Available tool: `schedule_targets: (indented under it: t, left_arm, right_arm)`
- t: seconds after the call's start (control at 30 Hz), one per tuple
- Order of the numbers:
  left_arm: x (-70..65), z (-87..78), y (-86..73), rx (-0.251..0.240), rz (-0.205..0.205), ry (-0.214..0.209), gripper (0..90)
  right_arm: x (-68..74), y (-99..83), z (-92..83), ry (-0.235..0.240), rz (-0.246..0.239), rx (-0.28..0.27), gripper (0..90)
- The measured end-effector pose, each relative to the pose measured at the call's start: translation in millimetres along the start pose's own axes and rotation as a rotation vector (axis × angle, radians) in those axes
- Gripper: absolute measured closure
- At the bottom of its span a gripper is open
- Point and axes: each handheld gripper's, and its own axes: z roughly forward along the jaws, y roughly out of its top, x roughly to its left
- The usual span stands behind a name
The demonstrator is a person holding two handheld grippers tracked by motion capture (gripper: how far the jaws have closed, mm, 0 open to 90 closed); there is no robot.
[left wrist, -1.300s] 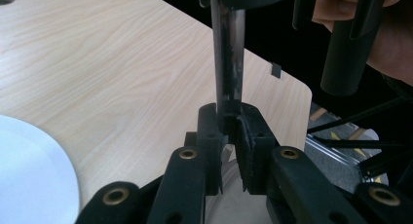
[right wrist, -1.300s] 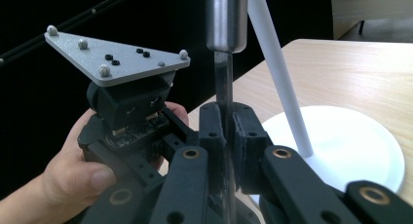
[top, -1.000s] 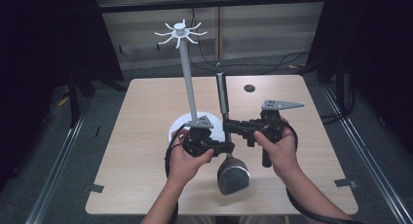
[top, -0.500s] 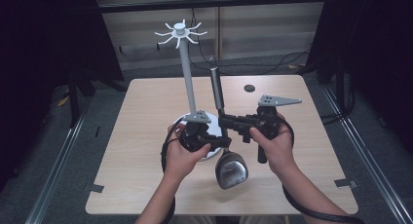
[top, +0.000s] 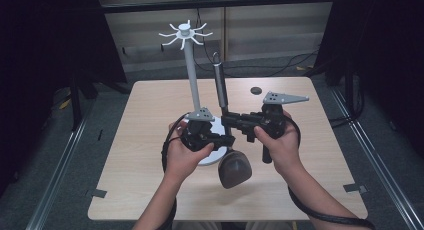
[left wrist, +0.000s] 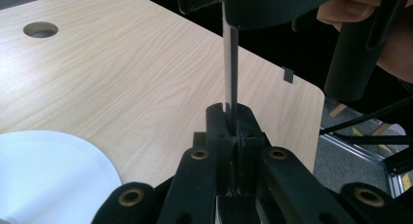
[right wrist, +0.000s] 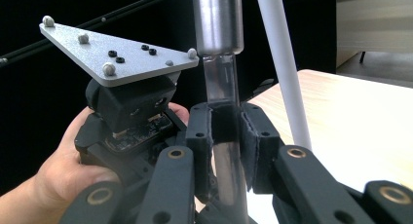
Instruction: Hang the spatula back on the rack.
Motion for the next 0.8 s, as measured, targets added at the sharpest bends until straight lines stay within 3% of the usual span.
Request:
schedule_targets:
  t: [0.37,0.53,0.8]
  left_arm:
    - [3.0,-9.7,2.3,-0.051,0.019,0.015,88.1]
    - [5.4,-13.7,4.0,-0.048,0.025,0.033,88.0]
    - [13.3,-16.2,7.8,-0.057,0.005,0.027,88.0]
  right_arm:
    - [4.8,8.6,6.3,0.005,-0.018,-0.029,75.4]
    - [6.3,11.7,10.2,0.0,-0.026,-0.034,75.0]
    - [6.3,16.9,17.2,-0.019,-0.035,-0.045,73.4]
